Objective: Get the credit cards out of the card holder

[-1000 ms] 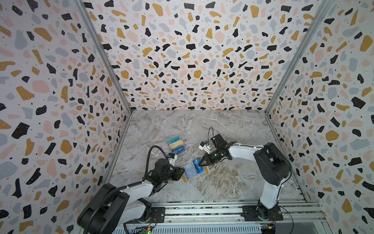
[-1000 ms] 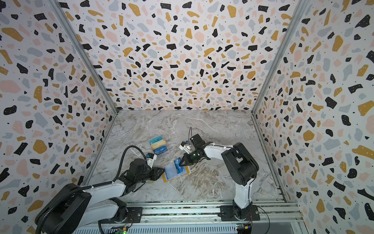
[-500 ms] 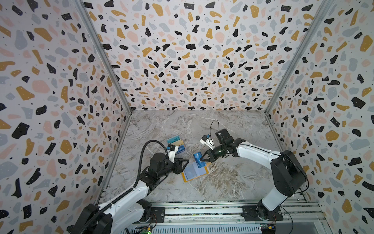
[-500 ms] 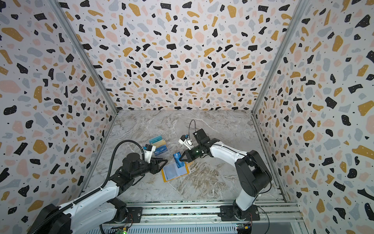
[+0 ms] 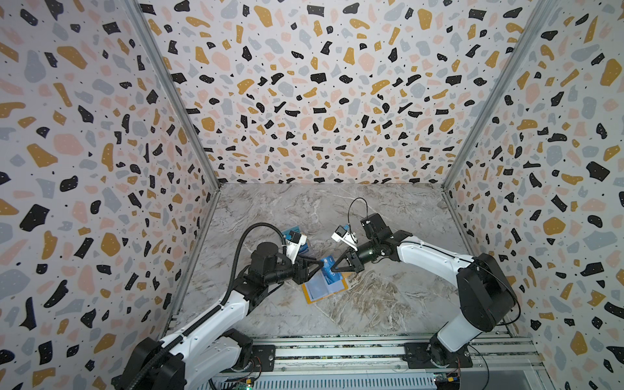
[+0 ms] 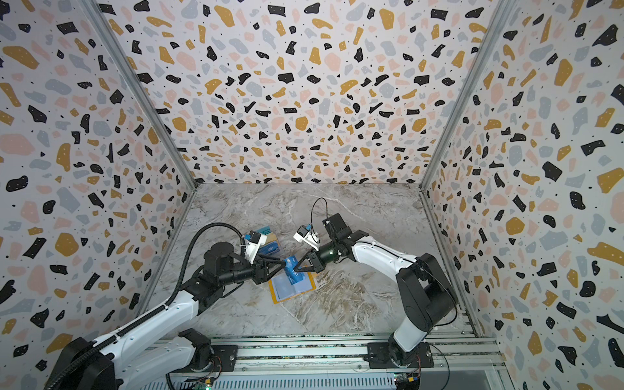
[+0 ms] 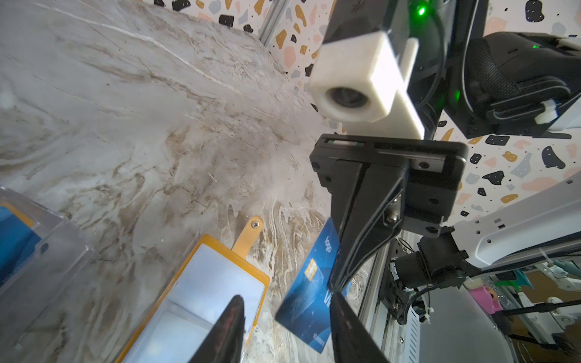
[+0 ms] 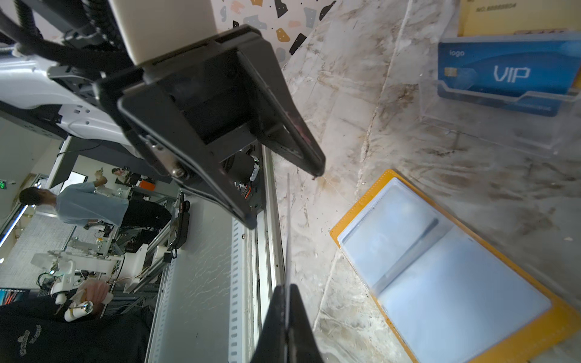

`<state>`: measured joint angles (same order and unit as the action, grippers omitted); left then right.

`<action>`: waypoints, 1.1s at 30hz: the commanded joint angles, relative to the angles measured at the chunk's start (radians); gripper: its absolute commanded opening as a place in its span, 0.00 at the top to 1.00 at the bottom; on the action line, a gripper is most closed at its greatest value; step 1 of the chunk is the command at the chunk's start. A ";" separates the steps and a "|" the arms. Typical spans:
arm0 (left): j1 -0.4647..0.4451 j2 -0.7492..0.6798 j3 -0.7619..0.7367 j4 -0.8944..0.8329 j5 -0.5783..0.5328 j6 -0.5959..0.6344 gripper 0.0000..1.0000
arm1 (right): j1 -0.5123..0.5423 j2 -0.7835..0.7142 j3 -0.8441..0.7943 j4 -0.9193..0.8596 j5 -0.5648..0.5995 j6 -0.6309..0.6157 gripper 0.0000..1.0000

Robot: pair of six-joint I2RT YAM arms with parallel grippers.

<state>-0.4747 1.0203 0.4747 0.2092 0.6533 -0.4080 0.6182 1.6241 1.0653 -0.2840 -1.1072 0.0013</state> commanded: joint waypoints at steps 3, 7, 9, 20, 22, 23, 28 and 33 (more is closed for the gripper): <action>-0.005 0.011 0.039 0.004 0.095 0.015 0.63 | 0.012 -0.001 0.043 -0.035 -0.061 -0.069 1.00; -0.005 0.012 0.035 0.068 0.173 -0.026 0.79 | 0.012 0.016 0.057 -0.032 -0.078 -0.077 1.00; -0.005 0.009 0.029 0.091 0.191 -0.045 0.85 | 0.011 0.024 0.063 -0.033 -0.082 -0.082 1.00; -0.005 -0.048 -0.019 0.226 0.154 -0.170 1.00 | -0.058 -0.097 -0.082 0.305 -0.021 0.188 0.67; -0.005 -0.070 -0.032 0.258 0.108 -0.198 1.00 | -0.065 -0.165 -0.158 0.429 0.009 0.281 0.55; -0.005 -0.078 -0.038 0.276 0.089 -0.211 1.00 | -0.066 -0.193 -0.192 0.488 0.024 0.317 0.50; -0.005 -0.080 -0.085 0.465 -0.006 -0.338 1.00 | -0.057 -0.317 -0.421 0.955 0.169 0.648 0.33; -0.005 -0.064 -0.164 0.758 -0.083 -0.464 1.00 | 0.041 -0.331 -0.536 1.308 0.398 0.832 0.33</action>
<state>-0.4744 0.9527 0.3382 0.7101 0.6357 -0.7673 0.6121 1.3033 0.5323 0.7277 -0.8631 0.6640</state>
